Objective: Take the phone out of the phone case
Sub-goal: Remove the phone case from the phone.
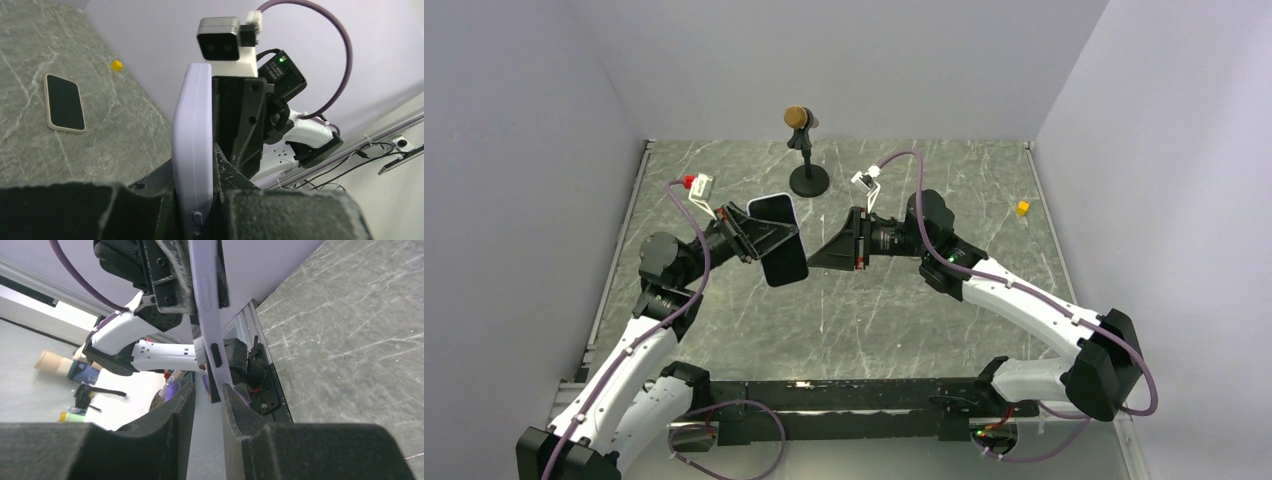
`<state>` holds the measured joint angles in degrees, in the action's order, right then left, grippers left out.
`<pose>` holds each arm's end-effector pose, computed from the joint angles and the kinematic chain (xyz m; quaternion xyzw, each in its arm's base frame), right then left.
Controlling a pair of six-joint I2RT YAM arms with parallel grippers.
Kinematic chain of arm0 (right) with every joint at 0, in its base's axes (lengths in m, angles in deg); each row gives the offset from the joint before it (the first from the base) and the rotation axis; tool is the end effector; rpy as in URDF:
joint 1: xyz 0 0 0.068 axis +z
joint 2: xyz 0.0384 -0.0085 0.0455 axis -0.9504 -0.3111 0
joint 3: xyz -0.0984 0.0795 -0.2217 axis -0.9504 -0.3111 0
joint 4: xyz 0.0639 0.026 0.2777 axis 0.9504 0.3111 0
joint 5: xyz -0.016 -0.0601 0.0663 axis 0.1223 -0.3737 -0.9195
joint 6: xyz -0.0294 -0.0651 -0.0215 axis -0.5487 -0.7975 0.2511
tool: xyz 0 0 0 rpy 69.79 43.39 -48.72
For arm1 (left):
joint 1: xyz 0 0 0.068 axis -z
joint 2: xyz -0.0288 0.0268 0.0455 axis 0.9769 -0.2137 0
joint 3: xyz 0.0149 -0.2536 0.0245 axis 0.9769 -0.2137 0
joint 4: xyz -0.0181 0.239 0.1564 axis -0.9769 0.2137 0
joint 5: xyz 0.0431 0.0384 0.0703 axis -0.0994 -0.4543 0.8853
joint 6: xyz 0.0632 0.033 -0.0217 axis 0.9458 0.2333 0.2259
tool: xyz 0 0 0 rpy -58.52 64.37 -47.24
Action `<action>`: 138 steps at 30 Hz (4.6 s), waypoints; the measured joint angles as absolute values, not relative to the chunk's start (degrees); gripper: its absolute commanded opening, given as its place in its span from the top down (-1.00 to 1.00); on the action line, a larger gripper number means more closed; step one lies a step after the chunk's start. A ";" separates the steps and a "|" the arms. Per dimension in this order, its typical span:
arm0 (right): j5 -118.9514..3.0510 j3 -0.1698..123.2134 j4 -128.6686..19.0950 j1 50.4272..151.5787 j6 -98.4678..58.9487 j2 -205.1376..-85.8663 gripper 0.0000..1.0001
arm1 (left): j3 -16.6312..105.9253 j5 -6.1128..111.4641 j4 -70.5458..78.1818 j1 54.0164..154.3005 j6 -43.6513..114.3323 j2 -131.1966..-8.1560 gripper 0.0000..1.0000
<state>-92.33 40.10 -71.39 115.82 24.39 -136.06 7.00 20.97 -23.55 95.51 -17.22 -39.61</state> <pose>0.2156 0.2660 0.3198 -0.2090 0.6823 0.6538 0.2517 0.2166 -0.1120 0.3353 0.0399 0.6131 -0.6512 0.4455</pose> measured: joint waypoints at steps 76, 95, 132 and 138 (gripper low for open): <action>-89.42 42.53 -77.23 117.31 23.27 -142.33 0.33 | 2.04 21.82 -40.29 91.90 -30.05 -45.36 1.00; -94.60 33.26 -102.28 119.60 36.69 -146.20 0.30 | -0.17 21.98 -44.88 94.32 -34.07 -46.93 1.00; -94.01 25.96 -110.32 106.03 58.37 -146.79 1.00 | 1.01 39.92 -1.21 109.58 6.67 -25.76 -0.81; -93.77 25.04 -121.23 106.22 65.89 -150.92 1.00 | 1.10 42.00 -3.60 113.76 8.81 -28.29 -0.47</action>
